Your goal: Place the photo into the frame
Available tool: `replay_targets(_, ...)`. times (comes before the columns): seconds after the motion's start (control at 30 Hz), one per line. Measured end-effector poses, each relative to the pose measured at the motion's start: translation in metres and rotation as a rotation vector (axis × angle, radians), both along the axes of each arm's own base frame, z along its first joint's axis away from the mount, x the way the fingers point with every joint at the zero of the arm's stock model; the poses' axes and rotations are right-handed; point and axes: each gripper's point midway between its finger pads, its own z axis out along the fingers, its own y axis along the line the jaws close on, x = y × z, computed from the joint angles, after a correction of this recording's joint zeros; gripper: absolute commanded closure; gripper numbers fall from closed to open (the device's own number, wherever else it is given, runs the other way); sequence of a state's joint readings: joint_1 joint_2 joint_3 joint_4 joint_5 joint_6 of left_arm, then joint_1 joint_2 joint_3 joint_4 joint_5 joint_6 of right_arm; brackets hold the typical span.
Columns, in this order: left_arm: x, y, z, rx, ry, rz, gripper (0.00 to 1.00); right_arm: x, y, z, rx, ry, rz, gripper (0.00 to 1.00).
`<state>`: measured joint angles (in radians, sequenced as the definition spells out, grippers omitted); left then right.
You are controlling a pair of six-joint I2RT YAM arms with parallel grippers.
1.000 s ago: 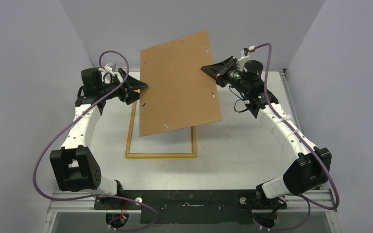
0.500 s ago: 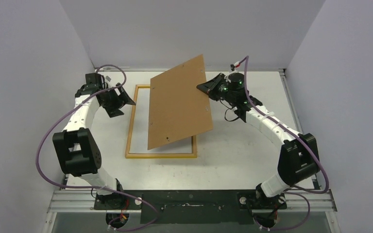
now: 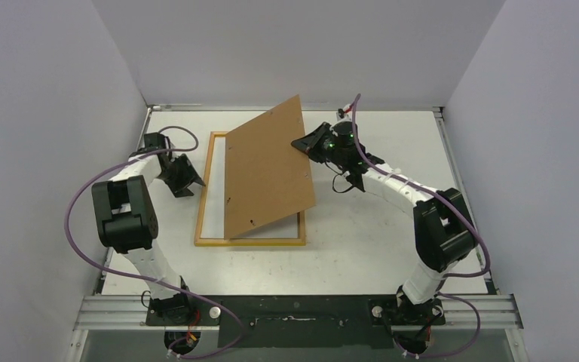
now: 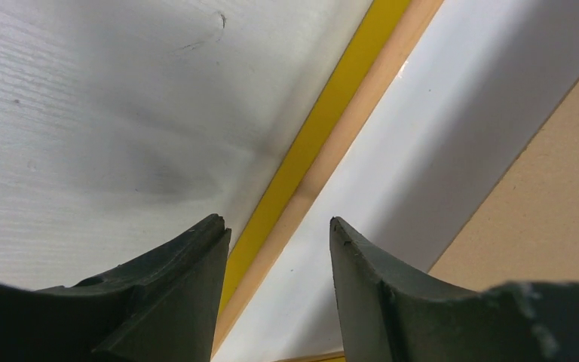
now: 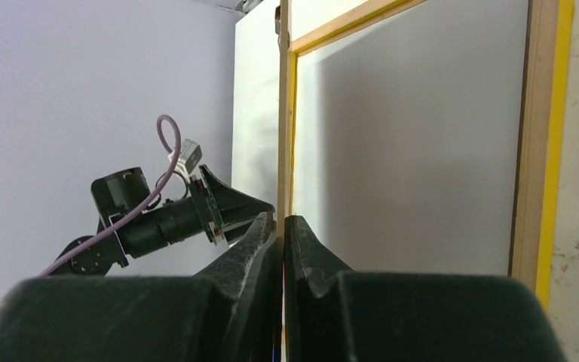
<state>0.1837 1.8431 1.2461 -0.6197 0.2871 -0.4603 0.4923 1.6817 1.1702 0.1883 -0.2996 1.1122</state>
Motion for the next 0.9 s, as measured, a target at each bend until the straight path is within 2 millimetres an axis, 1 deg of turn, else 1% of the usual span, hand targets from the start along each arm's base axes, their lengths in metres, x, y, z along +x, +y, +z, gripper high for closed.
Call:
replay_targets(0.2,0.004,-0.002,-0.014,-0.015,-0.014,-0.005,0.69,0.010,0.006,-0.017,0.018,0.014,-0.003,1.00)
replay_targets(0.37,0.009,-0.007,-0.017,-0.045,-0.040,-0.020,0.80,0.012,0.007,-0.031,0.016,0.043,0.008,1.00)
replay_targets(0.43,0.011,-0.009,-0.017,-0.055,-0.049,-0.025,0.83,0.011,0.008,-0.032,0.018,0.046,0.016,1.00)
replay_targets(0.5,0.012,-0.010,-0.017,-0.066,-0.053,-0.029,0.89,0.011,0.009,-0.028,0.027,0.035,0.025,1.00)
replay_targets(0.6,0.015,-0.013,-0.016,-0.090,-0.066,-0.037,0.93,0.013,0.009,-0.024,0.035,0.014,0.030,1.00)
replay_targets(0.77,0.016,-0.020,-0.015,-0.133,-0.073,-0.047,0.97,0.016,0.010,-0.018,0.043,-0.030,0.032,1.00)
replay_targets(0.9,0.016,-0.024,-0.015,-0.159,-0.074,-0.045,0.99,0.016,0.008,-0.020,0.046,-0.048,0.028,1.00)
